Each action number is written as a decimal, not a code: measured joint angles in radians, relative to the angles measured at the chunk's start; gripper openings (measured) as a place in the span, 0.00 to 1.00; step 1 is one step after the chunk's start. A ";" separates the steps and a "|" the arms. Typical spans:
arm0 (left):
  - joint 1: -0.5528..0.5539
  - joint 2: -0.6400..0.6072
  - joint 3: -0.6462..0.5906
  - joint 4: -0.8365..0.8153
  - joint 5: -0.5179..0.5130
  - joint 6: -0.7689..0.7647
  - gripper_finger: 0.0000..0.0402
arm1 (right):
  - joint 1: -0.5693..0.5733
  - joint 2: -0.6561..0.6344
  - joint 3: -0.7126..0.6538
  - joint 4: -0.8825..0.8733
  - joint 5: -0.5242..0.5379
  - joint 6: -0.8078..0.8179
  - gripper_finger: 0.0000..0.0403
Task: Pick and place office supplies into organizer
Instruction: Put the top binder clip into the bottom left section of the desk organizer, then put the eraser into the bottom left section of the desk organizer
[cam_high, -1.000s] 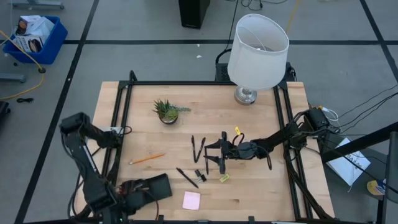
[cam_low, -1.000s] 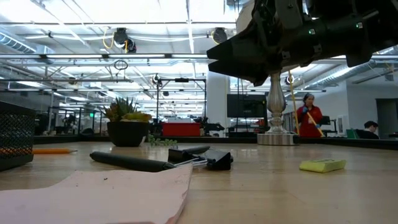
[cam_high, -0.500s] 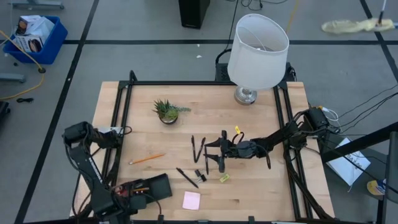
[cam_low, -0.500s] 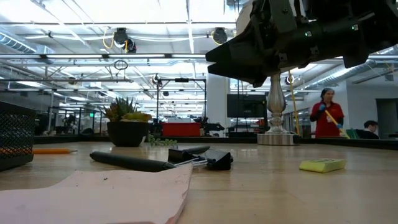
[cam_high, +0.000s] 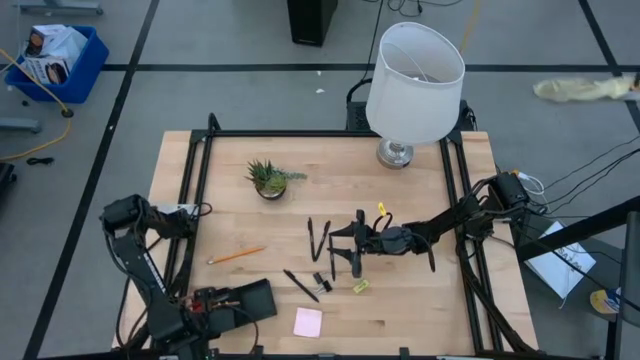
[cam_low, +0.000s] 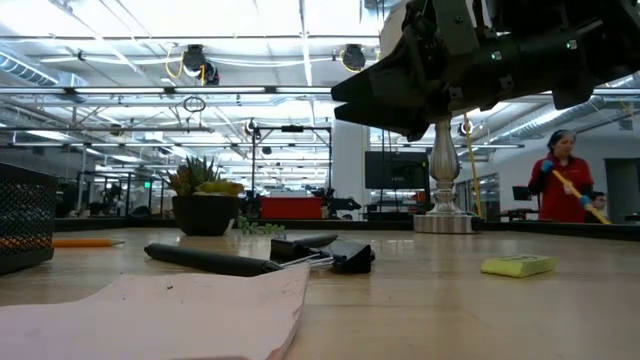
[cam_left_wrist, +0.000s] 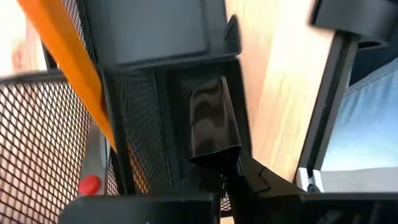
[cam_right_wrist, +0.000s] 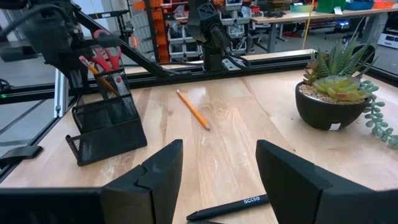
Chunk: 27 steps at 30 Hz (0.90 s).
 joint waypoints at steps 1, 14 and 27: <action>0.001 0.000 -0.005 0.000 0.012 -0.010 0.03 | 0.000 0.000 0.000 0.000 0.000 0.000 0.49; 0.002 0.000 -0.016 0.001 0.032 -0.107 0.22 | 0.000 0.000 0.000 0.001 0.000 0.000 0.49; -0.012 -0.088 -0.016 0.026 -0.150 -0.057 0.39 | 0.000 0.000 0.000 0.001 -0.001 0.000 0.49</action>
